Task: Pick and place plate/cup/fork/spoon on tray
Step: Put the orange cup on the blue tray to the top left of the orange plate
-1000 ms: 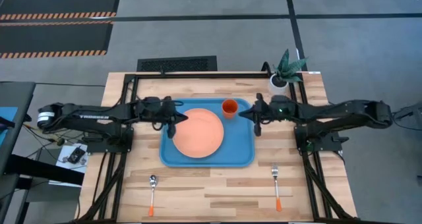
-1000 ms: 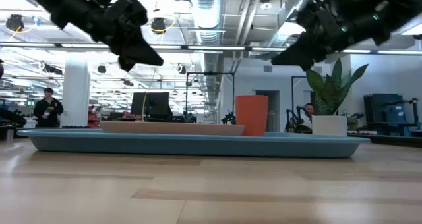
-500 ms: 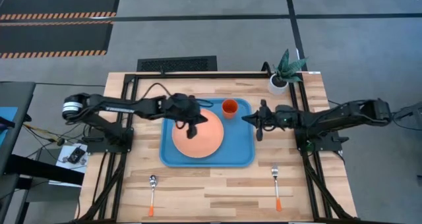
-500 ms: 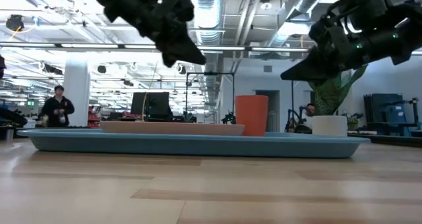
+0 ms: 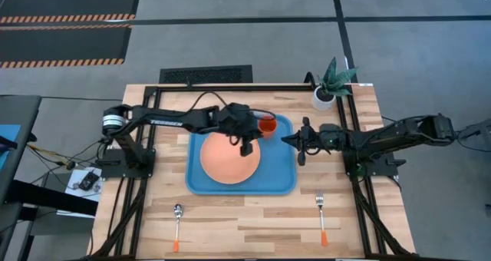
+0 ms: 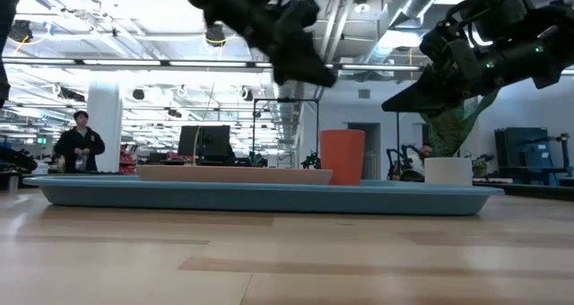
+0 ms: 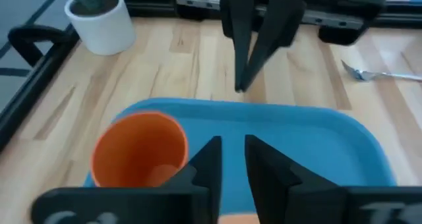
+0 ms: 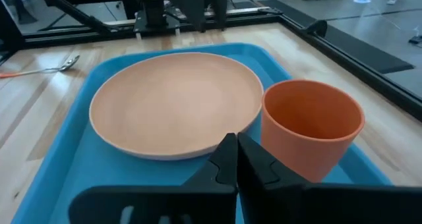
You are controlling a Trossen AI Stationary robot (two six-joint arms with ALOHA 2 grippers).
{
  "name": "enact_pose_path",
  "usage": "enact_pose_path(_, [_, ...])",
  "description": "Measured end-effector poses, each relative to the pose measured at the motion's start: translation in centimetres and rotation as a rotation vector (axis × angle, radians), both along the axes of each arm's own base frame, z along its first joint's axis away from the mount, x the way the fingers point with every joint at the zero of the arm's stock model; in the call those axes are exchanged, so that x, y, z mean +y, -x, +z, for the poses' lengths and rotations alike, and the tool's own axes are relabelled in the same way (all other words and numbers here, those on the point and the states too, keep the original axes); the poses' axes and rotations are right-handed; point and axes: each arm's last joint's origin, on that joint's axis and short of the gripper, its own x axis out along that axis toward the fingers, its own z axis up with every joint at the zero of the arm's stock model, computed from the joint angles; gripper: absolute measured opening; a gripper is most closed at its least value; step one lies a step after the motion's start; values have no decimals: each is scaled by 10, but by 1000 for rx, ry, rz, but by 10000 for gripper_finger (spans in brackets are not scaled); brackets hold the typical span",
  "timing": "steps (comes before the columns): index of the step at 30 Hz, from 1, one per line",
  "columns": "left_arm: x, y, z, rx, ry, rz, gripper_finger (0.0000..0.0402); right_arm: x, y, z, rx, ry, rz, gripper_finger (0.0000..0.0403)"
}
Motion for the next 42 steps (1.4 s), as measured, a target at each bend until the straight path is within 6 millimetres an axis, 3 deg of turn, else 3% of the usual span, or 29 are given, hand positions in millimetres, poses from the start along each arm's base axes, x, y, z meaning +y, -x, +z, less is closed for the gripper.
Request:
enact_pose_path(5, [4,-15,-2,90,-60,-4,80,0,0,0,4,10,1,14])
enact_pose_path(9, [6,-30,3,68,-115,-20,97,0,0,-1,10,17,3,10])
enact_pose_path(18, [11,-49,-24,175,-217,-56,119,0,0,-2,21,15,4,16])
enact_pose_path(36, [16,-49,-50,326,-319,-87,117,0,0,-2,23,15,5,12])
enact_pose_path(42, [19,-47,-50,351,-344,-112,67,0,0,-2,24,15,5,14])
